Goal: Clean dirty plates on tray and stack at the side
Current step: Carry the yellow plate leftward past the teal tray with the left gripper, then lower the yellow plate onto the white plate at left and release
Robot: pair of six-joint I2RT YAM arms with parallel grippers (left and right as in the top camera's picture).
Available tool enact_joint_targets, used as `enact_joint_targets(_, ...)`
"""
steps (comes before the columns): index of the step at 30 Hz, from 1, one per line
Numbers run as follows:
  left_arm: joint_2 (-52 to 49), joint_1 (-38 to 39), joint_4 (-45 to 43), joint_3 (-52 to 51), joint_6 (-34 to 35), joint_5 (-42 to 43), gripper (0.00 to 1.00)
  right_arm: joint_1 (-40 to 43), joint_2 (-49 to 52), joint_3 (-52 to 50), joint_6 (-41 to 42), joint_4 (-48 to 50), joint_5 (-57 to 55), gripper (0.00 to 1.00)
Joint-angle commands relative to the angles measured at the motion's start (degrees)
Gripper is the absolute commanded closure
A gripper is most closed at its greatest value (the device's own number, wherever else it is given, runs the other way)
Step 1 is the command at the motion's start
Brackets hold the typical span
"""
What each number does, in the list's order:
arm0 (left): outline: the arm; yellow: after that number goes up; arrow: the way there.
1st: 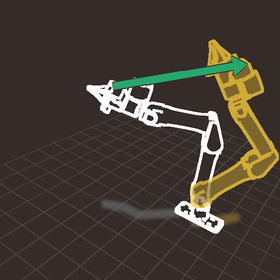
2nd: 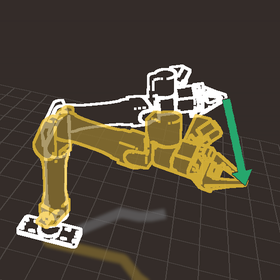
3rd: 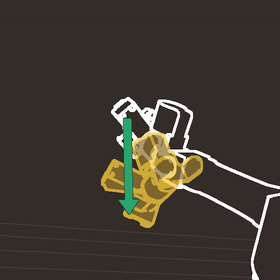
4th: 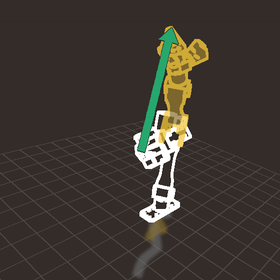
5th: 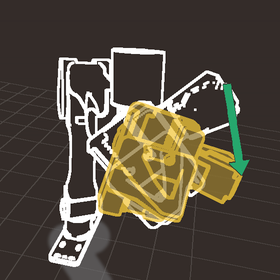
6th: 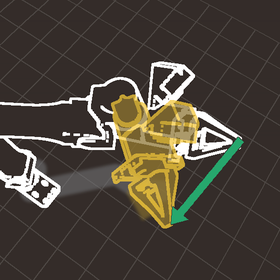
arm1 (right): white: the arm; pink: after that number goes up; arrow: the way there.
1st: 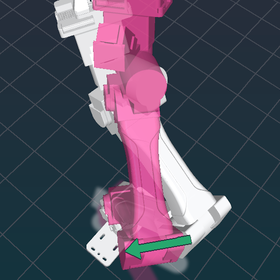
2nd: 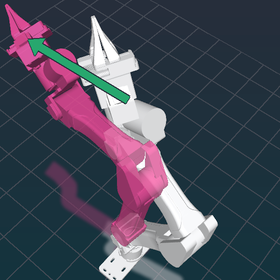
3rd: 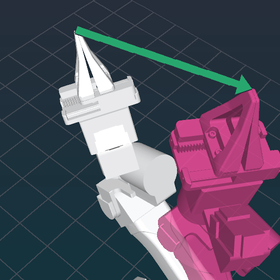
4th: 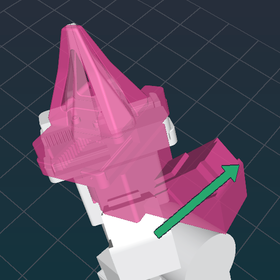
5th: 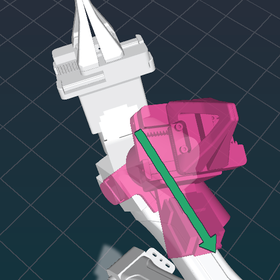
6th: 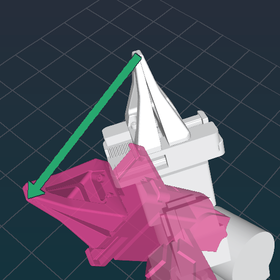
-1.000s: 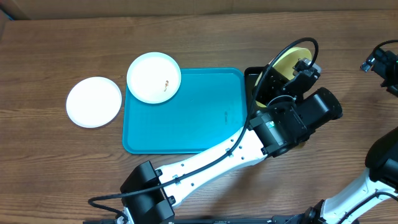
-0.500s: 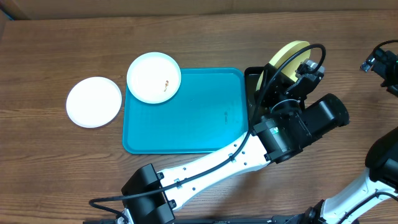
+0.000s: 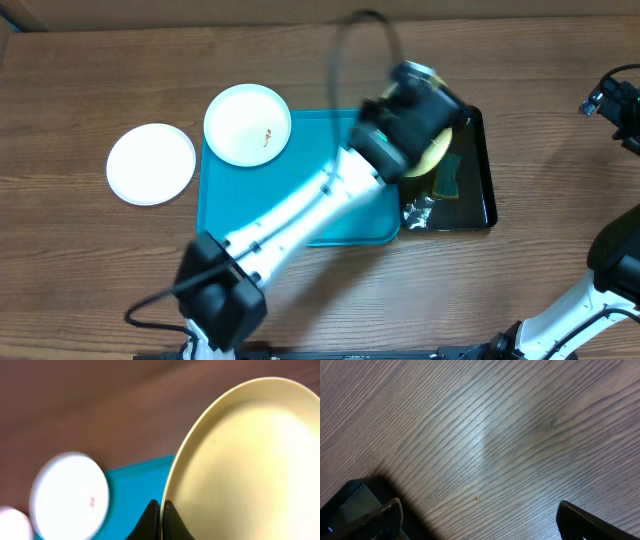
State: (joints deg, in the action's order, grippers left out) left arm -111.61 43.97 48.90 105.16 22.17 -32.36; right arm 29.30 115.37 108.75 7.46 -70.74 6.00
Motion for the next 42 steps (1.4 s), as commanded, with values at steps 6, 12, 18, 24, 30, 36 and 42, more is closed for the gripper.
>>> enact_joint_targets(6,3.3,-29.66,9.09,1.55,10.45,40.22,0.96,0.02,-0.57,0.83,-0.15,0.17,0.04,0.0)
enact_joint_targets(12,3.3,-50.64,19.76,1.55,10.54,45.24,0.96,0.02,-0.57,0.83,-0.15,0.17,0.04,0.0)
enact_joint_targets(18,3.3,-64.85,26.08,1.49,8.66,38.16,0.96,0.02,-0.57,0.81,-0.15,0.17,0.04,0.0)
enact_joint_targets(24,3.3,-72.59,26.16,-0.26,8.63,28.89,0.96,0.02,-0.57,0.83,-0.15,0.17,0.04,0.0)
enact_joint_targets(30,3.28,-73.99,23.3,-3.08,8.66,25.42,0.96,0.02,-0.57,0.83,-0.15,0.17,0.04,0.0)
enact_joint_targets(36,3.28,-73.9,19.87,-7.58,8.63,25.35,0.96,0.02,-0.57,0.83,-0.15,0.17,0.04,0.0)
enact_joint_targets(42,3.28,-73.9,16.37,-11.39,6.67,25.66,0.91,0.02,-0.57,0.81,-0.15,0.17,0.04,0.0)
